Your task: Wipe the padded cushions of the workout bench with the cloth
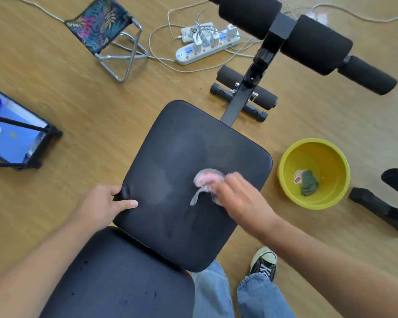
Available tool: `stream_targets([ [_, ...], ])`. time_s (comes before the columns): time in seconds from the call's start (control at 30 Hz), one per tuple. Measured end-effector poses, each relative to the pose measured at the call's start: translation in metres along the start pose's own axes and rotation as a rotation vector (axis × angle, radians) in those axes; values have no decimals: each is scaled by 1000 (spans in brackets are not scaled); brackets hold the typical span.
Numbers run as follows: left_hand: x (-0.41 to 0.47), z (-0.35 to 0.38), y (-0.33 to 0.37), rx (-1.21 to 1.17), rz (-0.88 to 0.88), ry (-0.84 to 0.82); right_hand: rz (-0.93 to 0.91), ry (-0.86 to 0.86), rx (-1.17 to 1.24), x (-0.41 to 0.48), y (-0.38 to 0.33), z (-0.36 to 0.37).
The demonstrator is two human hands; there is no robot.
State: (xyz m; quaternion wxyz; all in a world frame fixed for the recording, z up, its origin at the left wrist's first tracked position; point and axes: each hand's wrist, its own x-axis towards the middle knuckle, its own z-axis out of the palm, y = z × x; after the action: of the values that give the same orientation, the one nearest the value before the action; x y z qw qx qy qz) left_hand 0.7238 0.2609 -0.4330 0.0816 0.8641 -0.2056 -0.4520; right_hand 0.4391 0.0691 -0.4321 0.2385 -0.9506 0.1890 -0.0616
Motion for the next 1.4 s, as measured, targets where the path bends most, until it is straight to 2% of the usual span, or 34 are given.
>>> stream_targets([
  [0.1, 3, -1, -3, 37, 4, 23, 459, 337, -102, 67, 31, 5],
  [0.13, 3, -1, -5, 44, 3, 25, 509, 360, -66, 71, 14, 17],
  [0.17, 4, -1, -6, 46, 6, 18, 419, 267, -19, 63, -11, 29],
  [0.27, 2, -3, -8, 31, -6, -10, -389, -140, -142, 10, -64, 52],
  [0.3, 2, -2, -8, 23, -1, -12, -547, -228, -121, 12, -50, 42],
  [0.33, 1, -1, -8, 19, 6, -9, -604, -244, -122, 26, -28, 33],
  [0.37, 0, 0, -8, 16, 12, -3, -573, -185, -160, 46, -4, 25],
  [0.4, 0, 0, -7, 19, 13, 8, -440, -87, -179, 71, 14, 16],
  [0.47, 0, -1, -7, 34, 11, 27, -13, 122, -178, 96, 22, 11],
  [0.5, -1, -1, -7, 35, 9, 29, 196, 162, -122, 92, 5, 18],
  [0.53, -2, -1, -5, 33, 8, 29, 321, 102, -36, 76, -19, 29],
  [0.57, -3, -1, -4, 34, 15, 30, 282, -52, 124, 53, -45, 38],
  [0.6, -3, -2, -3, 37, 20, 37, 41, -205, 151, 33, -67, 39],
  [0.63, -4, -2, -2, 35, 24, 45, -277, -319, 134, 19, -75, 38],
  [0.67, -4, -2, -2, 28, 23, 52, -481, -321, 113, 18, -70, 27],
  [0.7, -4, -1, -3, 22, 21, 54, -557, -348, 118, 25, -54, 16],
  [0.73, -4, -1, -4, 19, 18, 56, -484, -315, 108, 34, -33, 6],
  [0.77, -3, -1, -5, 23, 14, 57, -295, -202, 98, 44, -10, -2],
  [0.8, -4, 0, -5, 25, 11, 58, 19, -81, 117, 52, 8, -10],
  [0.83, -4, -1, -5, 24, 13, 59, 244, 81, 35, 53, 22, -12],
  [0.87, -4, -1, -5, 19, 11, 57, 372, 190, -92, 48, 26, -11],
  [0.9, -3, -1, -4, 16, 3, 51, 413, 176, -99, 35, 17, 0],
  [0.93, -3, -2, -2, 11, -6, 44, 396, 42, -32, 15, -4, 11],
  [0.97, -3, -2, -2, 9, -16, 41, 235, -89, 50, -8, -20, 22],
  [1.0, -4, -3, -3, 9, -24, 41, -19, -205, 102, -28, -40, 26],
  [1.07, -5, -3, -2, 4, -25, 40, -494, -344, 10, -53, -46, 23],
  [1.1, -6, -3, -1, 4, -12, 39, -536, -406, 37, -49, -29, 13],
  [1.13, -7, -2, 0, 3, -8, 36, -401, -410, 142, -39, -10, 1],
  [1.17, -6, -2, -1, -2, -12, 38, -218, -284, 153, -22, 15, -7],
  [1.23, -6, -2, -2, -5, -32, 35, 308, 46, -8, 14, 46, -19],
  [1.27, -4, -2, -3, -15, -31, 26, 490, 199, -37, 23, 51, -19],
  [1.3, -3, -1, -4, -27, -26, 15, 594, 292, -13, 25, 44, -13],
  [1.33, -3, -2, -4, -33, -23, 10, 599, 304, 16, 20, 32, 1],
  [1.4, -4, -1, -3, -39, -21, 19, 444, 189, 62, -3, -2, 14],
])
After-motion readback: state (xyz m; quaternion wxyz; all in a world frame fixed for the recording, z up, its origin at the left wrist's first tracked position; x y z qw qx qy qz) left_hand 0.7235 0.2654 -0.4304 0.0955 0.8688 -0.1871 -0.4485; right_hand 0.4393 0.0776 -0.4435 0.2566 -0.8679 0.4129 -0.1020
